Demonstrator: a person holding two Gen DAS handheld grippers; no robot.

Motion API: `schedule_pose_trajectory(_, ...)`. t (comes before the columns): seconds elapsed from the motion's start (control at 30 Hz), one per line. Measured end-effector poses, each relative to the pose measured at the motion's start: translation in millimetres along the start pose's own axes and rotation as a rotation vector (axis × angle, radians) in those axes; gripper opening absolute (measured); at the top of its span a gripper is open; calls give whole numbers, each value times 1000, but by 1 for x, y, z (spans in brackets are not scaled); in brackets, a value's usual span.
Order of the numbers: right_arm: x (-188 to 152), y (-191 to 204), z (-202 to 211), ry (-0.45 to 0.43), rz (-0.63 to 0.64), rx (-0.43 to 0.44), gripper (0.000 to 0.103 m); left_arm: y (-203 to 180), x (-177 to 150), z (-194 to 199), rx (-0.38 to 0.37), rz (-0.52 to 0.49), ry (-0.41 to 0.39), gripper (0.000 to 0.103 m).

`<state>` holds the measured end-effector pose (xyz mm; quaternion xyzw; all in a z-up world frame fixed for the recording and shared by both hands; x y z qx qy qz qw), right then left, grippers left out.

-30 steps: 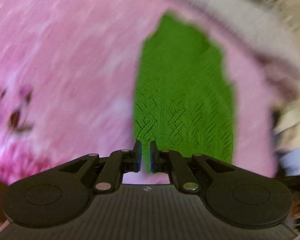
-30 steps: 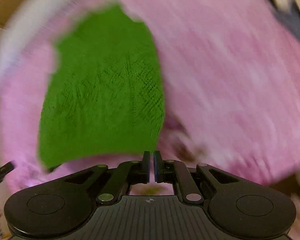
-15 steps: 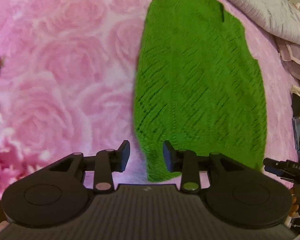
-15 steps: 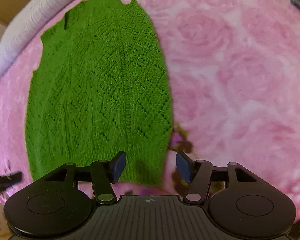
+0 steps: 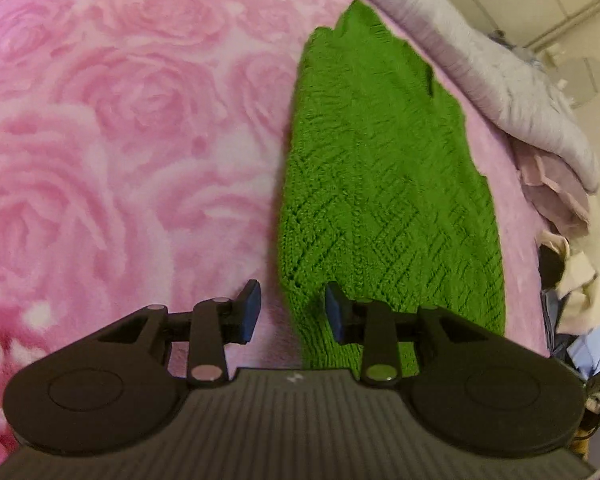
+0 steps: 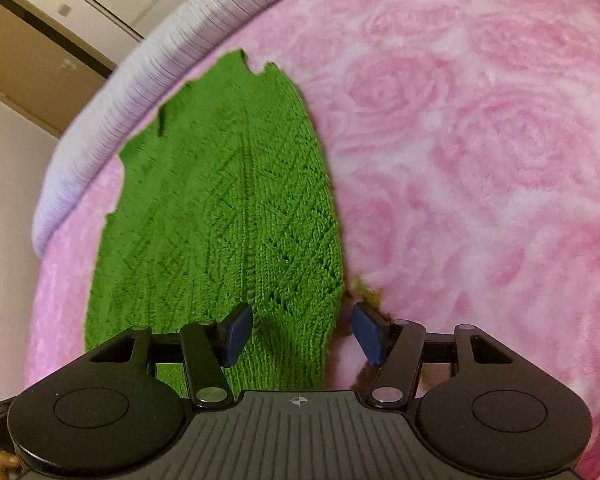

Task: Fold clothes
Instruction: 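Grasp the vest hem with both grippers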

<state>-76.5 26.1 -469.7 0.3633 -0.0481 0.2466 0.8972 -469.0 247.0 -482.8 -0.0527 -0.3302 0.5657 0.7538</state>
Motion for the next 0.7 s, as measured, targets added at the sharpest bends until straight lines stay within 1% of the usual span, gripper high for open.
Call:
schedule_pose_trajectory(0.03,-2,-4,4,-4,-8,20,59,-2,-2,1,-9,-13,-13,30)
schedule_pose_trajectory(0.1,-6,-15,10,-1,-58,74,59,-5,-8,2,-45,-2,-30,30)
schedule_pose_trajectory(0.17,-10,-25,16,6,-131,124,59,-7,-12,1,-66,44,-25,30)
schedule_pose_trajectory(0.27,-10,-32,20,36,-236,176,59,-9,-14,-3,-46,57,-38,30)
schedule_pose_trajectory(0.33,-8,-29,15,58,-233,185,59,-11,-14,-6,-30,63,-48,30)
schedule_pose_trajectory(0.4,-8,-22,10,52,-191,167,58,-13,-15,-8,-14,68,-58,30)
schedule_pose_trajectory(0.47,-9,-12,2,42,-152,166,55,-15,-14,-11,-6,73,-64,29)
schedule_pose_trajectory(0.5,-10,-10,-3,40,-146,166,42,-18,-13,-12,-2,54,-61,28)
schedule_pose_trajectory(0.53,-10,-7,-9,38,-143,166,22,-21,-11,-13,3,29,-58,18)
schedule_pose_trajectory(0.57,-10,-5,-14,33,-147,166,12,-25,-10,-15,9,-3,-50,8)
schedule_pose_trajectory(0.6,-11,-6,-15,19,-153,157,8,-26,-8,-15,9,-23,-45,6)
schedule_pose_trajectory(0.67,-14,-6,-13,-14,-157,141,6,-26,-6,-10,4,-46,-47,5)
schedule_pose_trajectory(0.7,-17,-4,-4,-43,-132,140,6,-25,-5,-4,0,-58,-57,5)
Point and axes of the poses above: each gripper's, at about its wrist camera, not at the fingertips, and z roughly against the way its jaws point, y to its left, x to its top, the point moved 5 cm from there along -z, roughly the way its jaws point, and after that the axes turned 10 degrees about -z, right-handed, at the moved point
